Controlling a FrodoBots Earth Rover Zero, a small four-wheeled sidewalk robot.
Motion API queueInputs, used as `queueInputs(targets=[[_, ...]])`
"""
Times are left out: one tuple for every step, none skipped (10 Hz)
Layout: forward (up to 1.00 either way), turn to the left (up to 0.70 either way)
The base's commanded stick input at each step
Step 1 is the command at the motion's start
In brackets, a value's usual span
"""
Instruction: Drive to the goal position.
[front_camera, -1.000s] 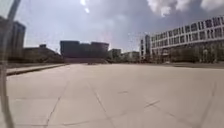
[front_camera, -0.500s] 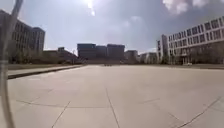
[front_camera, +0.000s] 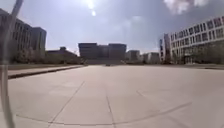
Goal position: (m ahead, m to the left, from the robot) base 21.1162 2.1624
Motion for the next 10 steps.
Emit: queueInputs(targets=[[0.85,0.0],[0.85,0.0],[0.85,0.0],[0.85,0.0],[0.85,0.0],[0.85,0.0],[0.85,0.0],[0.85,0.0],[0.85,0.0],[0.85,0.0]])
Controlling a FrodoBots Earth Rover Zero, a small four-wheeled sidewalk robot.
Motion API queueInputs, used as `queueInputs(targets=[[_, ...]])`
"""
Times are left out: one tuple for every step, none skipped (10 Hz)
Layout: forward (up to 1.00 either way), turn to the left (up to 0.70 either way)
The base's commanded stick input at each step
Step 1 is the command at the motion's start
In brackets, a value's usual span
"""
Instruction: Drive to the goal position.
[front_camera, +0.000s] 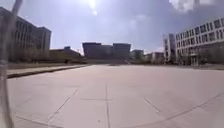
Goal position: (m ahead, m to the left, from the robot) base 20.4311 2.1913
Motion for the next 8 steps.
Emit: queueInputs(targets=[[0.85,0.0],[0.85,0.0],[0.85,0.02],[0.85,0.02],[0.85,0.0],[0.85,0.0],[0.85,0.0],[0.85,0.0]])
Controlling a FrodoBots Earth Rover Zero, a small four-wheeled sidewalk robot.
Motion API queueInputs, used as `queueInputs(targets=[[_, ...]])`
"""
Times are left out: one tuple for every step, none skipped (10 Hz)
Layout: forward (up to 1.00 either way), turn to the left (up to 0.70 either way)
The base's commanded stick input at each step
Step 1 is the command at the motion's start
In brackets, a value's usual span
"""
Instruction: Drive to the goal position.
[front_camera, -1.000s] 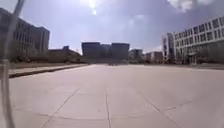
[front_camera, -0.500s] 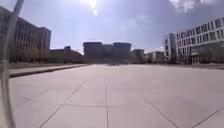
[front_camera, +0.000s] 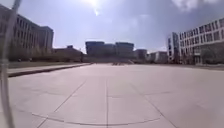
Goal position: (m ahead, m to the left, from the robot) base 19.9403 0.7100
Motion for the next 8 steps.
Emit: queueInputs(targets=[[0.85,0.0],[0.85,0.0],[0.85,0.0],[0.85,0.0],[0.85,0.0],[0.85,0.0],[0.85,0.0],[0.85,0.0]])
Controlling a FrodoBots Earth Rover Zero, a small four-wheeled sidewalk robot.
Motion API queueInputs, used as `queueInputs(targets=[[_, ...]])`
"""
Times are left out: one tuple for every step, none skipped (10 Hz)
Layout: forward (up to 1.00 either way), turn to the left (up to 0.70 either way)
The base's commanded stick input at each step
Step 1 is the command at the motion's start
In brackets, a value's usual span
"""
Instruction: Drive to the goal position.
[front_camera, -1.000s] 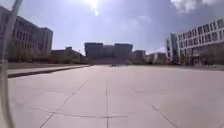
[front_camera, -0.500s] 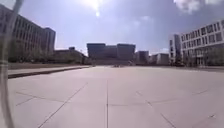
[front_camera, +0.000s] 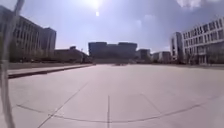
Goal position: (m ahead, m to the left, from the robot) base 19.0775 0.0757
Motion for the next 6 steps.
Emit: queueInputs(targets=[[0.85,0.0],[0.85,0.0],[0.85,0.0],[0.85,0.0],[0.85,0.0],[0.85,0.0]])
